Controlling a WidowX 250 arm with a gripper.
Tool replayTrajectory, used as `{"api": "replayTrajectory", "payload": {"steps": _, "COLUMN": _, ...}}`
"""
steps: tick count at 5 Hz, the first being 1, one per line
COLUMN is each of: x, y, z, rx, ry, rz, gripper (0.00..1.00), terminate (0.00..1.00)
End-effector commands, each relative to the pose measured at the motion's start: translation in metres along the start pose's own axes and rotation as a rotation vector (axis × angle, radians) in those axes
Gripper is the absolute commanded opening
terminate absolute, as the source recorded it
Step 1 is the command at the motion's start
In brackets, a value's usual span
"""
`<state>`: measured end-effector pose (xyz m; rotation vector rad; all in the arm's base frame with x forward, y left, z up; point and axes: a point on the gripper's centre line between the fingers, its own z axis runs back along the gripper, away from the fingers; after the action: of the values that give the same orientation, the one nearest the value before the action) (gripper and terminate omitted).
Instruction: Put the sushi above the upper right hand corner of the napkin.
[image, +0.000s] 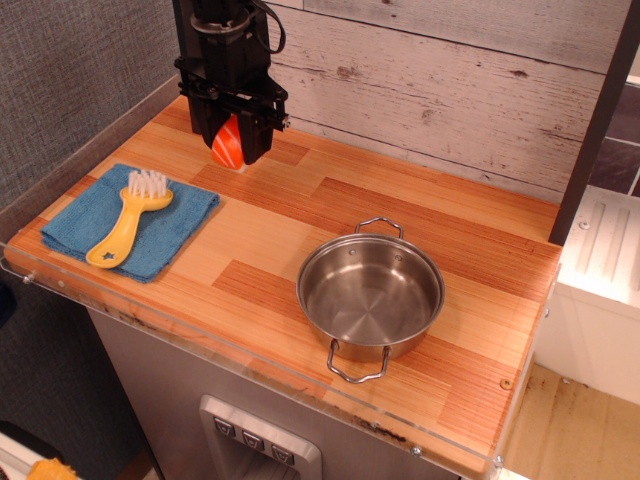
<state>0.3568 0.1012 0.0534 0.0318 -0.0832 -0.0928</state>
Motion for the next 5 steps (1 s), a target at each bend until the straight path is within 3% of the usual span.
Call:
{"api": "replayTrajectory", "payload": {"steps": 1, "x": 0.017, "y": 0.013, "z": -0.007, "rx": 0.041, "ry": -0.009, "rz": 0.029, "gripper": 0.0, "terminate": 0.0}}
{"api": "replayTrajectory", "payload": {"steps": 2, "x": 0.02, "y": 0.017, "z": -0.016, "rx": 0.043, "ry": 0.019, "rz": 0.049, "gripper": 0.0, "terminate": 0.0}}
{"api": "replayTrajectory", "payload": {"steps": 3, "x": 0.021, "y": 0.017, "z": -0.021, "rx": 0.033, "ry": 0.03, "rz": 0.057, "gripper": 1.0, "terminate": 0.0}}
{"api": "replayTrajectory", "payload": {"steps": 4, "x": 0.02, "y": 0.018, "z": -0.018, "rx": 0.021, "ry": 0.028, "rz": 0.063, "gripper": 1.0, "terminate": 0.0}}
{"api": "replayTrajectory", "payload": {"steps": 5, "x": 0.011, "y": 0.007, "z": 0.01, "rx": 0.014, "ry": -0.011, "rz": 0.047, "gripper": 1.0, "terminate": 0.0}}
